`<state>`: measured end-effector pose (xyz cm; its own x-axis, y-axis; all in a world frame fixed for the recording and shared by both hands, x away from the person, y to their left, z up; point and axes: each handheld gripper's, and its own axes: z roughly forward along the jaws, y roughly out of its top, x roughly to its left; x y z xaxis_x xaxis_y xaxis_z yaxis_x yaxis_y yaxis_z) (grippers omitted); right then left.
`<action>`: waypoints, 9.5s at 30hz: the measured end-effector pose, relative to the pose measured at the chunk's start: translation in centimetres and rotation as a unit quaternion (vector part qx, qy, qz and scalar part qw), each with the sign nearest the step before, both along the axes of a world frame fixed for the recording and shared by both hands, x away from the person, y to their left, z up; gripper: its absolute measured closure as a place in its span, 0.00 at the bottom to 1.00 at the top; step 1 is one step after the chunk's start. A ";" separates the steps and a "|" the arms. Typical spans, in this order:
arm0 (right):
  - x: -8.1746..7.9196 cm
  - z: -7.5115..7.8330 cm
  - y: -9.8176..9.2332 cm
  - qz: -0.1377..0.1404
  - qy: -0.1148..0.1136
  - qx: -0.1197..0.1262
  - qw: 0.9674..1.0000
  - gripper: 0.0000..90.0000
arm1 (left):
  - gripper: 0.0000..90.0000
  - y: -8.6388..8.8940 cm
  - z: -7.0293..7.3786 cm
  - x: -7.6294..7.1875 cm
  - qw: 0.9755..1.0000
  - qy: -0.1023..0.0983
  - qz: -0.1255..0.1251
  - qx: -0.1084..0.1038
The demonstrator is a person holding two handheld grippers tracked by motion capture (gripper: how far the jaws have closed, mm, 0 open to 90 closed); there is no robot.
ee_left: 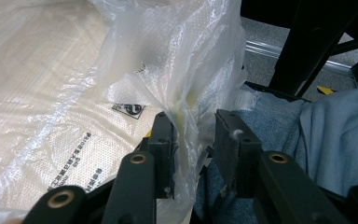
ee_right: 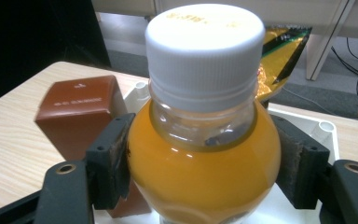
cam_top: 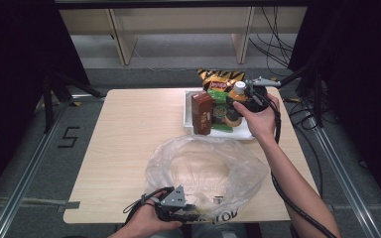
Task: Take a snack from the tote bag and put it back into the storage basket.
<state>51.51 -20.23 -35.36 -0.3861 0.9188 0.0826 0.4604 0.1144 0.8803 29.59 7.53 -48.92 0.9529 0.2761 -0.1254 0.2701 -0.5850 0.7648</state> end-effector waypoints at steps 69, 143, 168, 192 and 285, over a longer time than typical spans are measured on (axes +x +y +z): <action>2.6 -7.8 -0.8 -0.019 0.051 -0.022 0.998 0.34 | 0.74 -0.3 -0.4 -0.4 1.000 0.004 -0.007 0.003; -3.4 -2.3 -1.0 0.076 -0.043 0.024 0.996 1.00 | 0.87 4.6 9.8 12.9 0.951 -0.094 0.258 -0.140; -2.6 -2.4 0.7 0.100 -0.039 0.019 0.994 1.00 | 0.97 3.0 10.2 16.7 0.955 -0.088 0.256 -0.122; 2.1 -3.4 2.4 0.093 -0.010 0.008 0.996 1.00 | 0.99 -0.5 10.3 21.9 0.950 -0.074 0.286 -0.099; 0.2 -2.1 2.9 0.111 -0.003 0.008 0.994 0.98 | 0.89 -0.6 11.1 22.9 0.940 -0.100 0.321 -0.060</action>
